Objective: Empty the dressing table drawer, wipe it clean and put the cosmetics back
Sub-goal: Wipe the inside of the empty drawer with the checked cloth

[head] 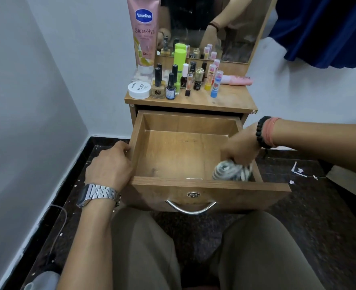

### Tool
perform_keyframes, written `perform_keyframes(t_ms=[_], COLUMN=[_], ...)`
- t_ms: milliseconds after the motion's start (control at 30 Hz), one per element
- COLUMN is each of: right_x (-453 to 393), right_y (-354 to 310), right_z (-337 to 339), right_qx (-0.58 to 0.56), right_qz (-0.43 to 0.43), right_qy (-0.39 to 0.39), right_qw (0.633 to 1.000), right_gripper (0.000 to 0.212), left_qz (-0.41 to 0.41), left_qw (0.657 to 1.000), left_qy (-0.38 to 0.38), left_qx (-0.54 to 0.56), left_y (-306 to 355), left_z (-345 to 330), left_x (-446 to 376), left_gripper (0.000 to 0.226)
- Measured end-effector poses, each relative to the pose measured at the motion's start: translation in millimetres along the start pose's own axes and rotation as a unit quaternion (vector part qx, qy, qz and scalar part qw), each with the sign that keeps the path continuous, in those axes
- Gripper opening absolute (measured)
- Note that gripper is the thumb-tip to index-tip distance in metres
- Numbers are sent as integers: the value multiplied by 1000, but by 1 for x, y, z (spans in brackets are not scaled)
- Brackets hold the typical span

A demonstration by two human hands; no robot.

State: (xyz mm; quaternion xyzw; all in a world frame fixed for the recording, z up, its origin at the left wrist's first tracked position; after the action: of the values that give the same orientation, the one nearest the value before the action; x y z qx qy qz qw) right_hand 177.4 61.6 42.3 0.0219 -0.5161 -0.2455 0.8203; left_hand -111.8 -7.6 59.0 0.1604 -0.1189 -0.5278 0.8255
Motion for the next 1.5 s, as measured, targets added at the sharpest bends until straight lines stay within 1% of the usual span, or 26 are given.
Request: perform_keyframes(t_ms=[33,67,100,133,167,200,267,300,367,433,500,600,633,800,867,933,1000,1067,1100,1133,1167,1200,1233,1333,1433,1500], right_x=[3,10,12,12,13,9,5,5,0,2,10,23,24,29,31,40,53,66,70,66,58,47,35,-6,-58,-79], right_y=[-4,-9,-7,0,7,9,23,30,39,24,-5,-45,-49,-50,-44,-26,-1,23,27,22,11,-2,-12,-20,-24,-19], right_z=[23,48,64,69,66,53,31,21,7,4,2,-11,-13,-1,7,22,47,72,81,86,90,92,91,85,75,86], right_qx=[-16,37,96,116,132,157,163,141,98,44,-27,-114,-125,-176,-213,-286,-380,-382,-370,-369,-376,-384,-390,-354,-268,-227], right_qz=[-18,-24,-36,-33,-53,-59,-79,-94,-108,-86,-61,2,14,23,26,12,-10,-50,-57,-41,-8,23,35,3,-32,-65], right_qy=[58,117,176,222,203,154,113,90,86,62,11,-48,-50,-1,16,69,198,369,422,437,417,379,345,305,253,273], right_qw=[998,992,979,968,969,974,977,981,986,993,998,992,991,984,977,956,903,846,825,819,827,841,853,884,929,933], right_gripper=[21,17,21,26,29,29,29,30,34,41,41,46,48,56,53,38,27,26,26,28,30,33,35,48,62,60], left_qz=[4,8,10,10,10,10,9,9,8,10,9,10,11,10,9,8,7,6,5,3,2,1,2,2,-1,-2], left_qw=[1000,1000,1000,1000,1000,1000,1000,1000,1000,1000,1000,1000,1000,1000,1000,1000,1000,1000,1000,1000,1000,1000,1000,1000,1000,1000], left_qy=[-2,-5,-7,-7,-8,-8,-9,-8,-6,-4,-4,-4,-3,-7,-4,0,3,6,8,10,12,13,13,13,16,17], left_qx=[-3,-5,-8,-10,-12,-13,-13,-12,-9,-10,-11,-9,-9,-8,-9,-8,-7,-6,-7,-8,-10,-12,-14,-14,-15,-15], left_y=[0,0,0,0,1,1,0,-1,0,-1,0,-1,-1,-1,-1,-1,-1,-2,-2,-2,-2,-2,-2,-1,-1,-1], left_z=[1,1,2,2,3,3,3,2,3,3,3,3,3,3,2,2,2,2,2,1,1,1,0,1,2,2], left_x=[0,1,2,2,2,2,3,3,2,3,3,3,4,2,2,1,0,0,0,-1,-2,-2,-3,-2,-1,-1], left_gripper=[39,39,40,40,40,39,40,39,40,40,40,39,38,39,39,38,38,38,38,38,38,37,37,38,39,39])
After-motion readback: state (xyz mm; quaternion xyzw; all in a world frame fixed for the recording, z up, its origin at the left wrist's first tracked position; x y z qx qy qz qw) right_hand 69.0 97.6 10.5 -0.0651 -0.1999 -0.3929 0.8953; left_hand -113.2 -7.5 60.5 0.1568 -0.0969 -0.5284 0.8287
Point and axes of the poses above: each hand's wrist, its own x-axis away from the middle knuckle, its own z-axis out of the back of the hand, y = z × x, the point moved 8 cm from there along -x, towards the middle knuckle, and after that the axes turned 11 degrees about z, right-handed, at the moved point
